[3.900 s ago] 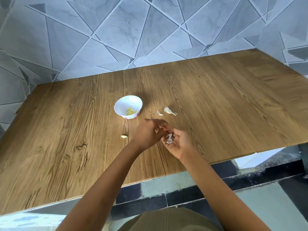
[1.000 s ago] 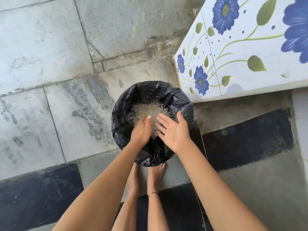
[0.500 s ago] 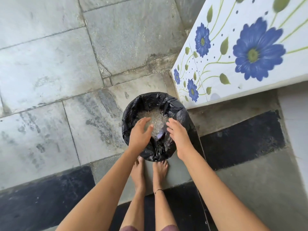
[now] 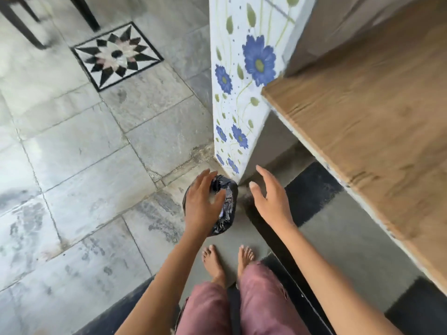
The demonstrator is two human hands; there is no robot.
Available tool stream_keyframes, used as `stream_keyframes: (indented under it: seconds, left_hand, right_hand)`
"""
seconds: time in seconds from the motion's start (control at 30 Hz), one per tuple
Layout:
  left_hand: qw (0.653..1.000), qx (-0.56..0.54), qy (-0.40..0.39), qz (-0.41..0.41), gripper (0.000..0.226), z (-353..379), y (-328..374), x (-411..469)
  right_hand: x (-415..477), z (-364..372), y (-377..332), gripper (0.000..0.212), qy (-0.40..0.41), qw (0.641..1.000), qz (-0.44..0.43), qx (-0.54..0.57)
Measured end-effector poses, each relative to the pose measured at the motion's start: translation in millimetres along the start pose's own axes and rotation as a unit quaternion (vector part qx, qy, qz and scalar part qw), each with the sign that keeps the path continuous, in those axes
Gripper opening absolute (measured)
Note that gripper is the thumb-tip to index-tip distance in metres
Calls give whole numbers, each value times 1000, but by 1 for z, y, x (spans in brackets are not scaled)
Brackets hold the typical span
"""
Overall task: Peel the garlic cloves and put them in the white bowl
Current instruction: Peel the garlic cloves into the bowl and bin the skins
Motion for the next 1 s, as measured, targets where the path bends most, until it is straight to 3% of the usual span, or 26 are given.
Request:
stream_keyframes:
  seconds: [0.1,0.3,0.67,0.8,1.0]
  left_hand:
    - [996,4,6,90,44,-11,61,-33]
    - [968,-3,-12,249,47,15,175,-97]
    - [907,15,-130,400,41,167,321,-212]
    - [892,63,-164,416,35,217,355,-221]
    - [902,125,-222,349,40,268,377,-184]
  right_hand:
    - [-41,-63,-21,42,75,996,-37,30]
    - [-126,-188,-14,48,250,963,-95,-34]
    - [-303,-343,139,44,430,887,40,-164]
    - [-335,-366,177,38,440,864,98,-226]
    - [-333,-373,221,51,304,883,217,-285]
Point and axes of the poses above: each hand's wrist, its own x-axis towards the middle knuckle, its own z-axis out of the palm, y = z × x, the point moved 3 cm from there along x, towards the middle knuckle, and after that the axes turned 7 degrees about -x, right-handed, at the moved point
